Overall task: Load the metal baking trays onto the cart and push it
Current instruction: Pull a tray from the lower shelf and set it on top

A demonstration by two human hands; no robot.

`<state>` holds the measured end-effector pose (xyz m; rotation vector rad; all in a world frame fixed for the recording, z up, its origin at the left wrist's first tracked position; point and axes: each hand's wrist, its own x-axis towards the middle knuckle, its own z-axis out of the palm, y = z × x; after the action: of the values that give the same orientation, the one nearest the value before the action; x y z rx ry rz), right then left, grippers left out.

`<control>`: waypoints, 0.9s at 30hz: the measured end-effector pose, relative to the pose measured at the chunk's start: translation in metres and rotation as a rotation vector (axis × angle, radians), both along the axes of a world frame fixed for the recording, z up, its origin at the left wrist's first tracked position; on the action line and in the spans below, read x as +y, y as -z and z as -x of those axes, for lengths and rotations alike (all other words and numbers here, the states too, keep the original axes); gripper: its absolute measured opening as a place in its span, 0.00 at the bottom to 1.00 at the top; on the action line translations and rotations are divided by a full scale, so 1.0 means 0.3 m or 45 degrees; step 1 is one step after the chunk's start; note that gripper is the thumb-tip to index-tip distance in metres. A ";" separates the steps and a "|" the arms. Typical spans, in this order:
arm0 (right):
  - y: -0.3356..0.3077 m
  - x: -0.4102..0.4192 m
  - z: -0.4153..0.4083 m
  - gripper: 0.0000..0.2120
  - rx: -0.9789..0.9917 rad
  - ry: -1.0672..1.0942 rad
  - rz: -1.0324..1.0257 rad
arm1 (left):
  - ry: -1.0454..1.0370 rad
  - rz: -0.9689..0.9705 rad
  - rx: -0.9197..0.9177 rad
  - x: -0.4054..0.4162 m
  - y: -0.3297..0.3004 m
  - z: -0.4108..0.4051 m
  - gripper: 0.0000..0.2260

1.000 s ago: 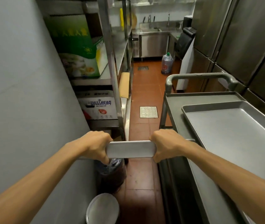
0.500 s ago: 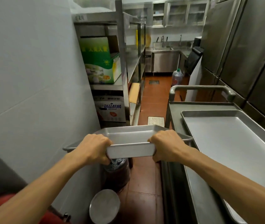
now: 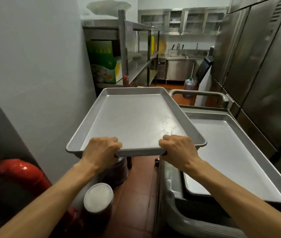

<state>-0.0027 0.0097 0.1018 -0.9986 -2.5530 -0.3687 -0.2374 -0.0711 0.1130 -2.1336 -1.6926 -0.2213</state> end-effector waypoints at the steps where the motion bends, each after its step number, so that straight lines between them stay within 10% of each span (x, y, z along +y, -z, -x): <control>1: -0.003 -0.015 -0.038 0.13 0.008 0.013 -0.002 | 0.004 0.001 0.004 -0.006 -0.003 -0.034 0.13; 27: 0.119 -0.074 -1.060 0.16 -0.099 0.465 -0.030 | 0.349 0.194 0.051 0.199 0.159 -1.004 0.02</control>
<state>0.3153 -0.0124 0.0662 -1.4706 -2.4200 -0.5432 0.0637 -0.0113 0.0653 -2.4641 -1.4320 -0.1294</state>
